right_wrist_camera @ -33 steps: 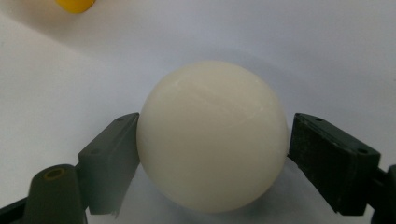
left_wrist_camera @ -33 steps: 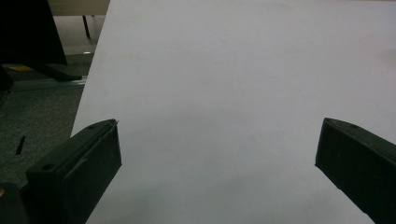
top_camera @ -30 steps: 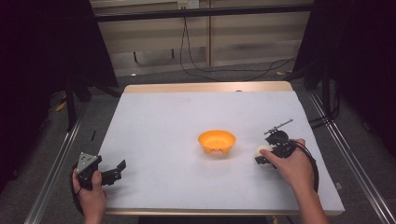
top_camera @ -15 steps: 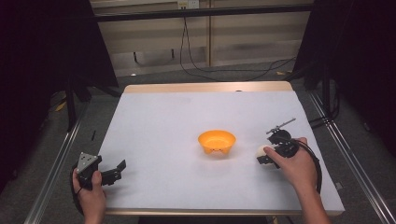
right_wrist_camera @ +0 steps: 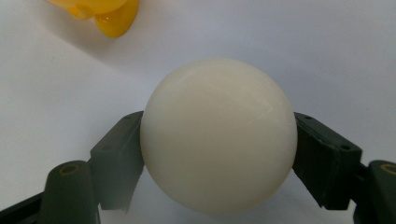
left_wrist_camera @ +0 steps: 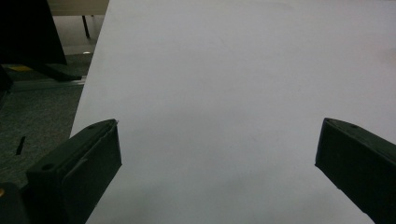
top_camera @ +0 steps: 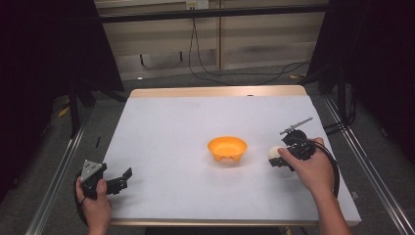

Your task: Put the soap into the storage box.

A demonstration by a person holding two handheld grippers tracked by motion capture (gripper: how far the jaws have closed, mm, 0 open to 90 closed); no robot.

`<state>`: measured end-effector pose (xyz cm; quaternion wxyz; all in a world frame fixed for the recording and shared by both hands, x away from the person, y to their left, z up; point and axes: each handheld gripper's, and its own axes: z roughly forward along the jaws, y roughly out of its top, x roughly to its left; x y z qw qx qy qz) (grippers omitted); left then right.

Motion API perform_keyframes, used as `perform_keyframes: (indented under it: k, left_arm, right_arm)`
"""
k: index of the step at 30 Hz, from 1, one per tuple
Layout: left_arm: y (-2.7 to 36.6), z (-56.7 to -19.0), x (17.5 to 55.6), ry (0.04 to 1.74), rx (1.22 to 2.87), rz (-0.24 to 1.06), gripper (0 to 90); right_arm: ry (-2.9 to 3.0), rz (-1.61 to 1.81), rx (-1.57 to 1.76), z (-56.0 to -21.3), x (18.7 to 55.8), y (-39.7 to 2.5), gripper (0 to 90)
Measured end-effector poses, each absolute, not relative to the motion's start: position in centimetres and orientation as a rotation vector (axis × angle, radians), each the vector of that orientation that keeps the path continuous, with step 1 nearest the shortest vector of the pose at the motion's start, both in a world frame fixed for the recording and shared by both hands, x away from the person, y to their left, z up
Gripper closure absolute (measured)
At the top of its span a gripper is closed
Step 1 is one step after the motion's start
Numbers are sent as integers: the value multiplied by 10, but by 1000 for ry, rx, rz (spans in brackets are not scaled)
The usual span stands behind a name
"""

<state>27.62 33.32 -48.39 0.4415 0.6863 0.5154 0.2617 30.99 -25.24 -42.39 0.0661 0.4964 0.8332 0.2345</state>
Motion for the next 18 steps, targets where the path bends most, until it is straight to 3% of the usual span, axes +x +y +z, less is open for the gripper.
perform_keyframes:
  k: [18]
  left_arm:
    - [332, -484, 276, 1281, 1705, 654, 1]
  right_arm:
    - [2533, 724, 1442, -408, 319, -241, 238]
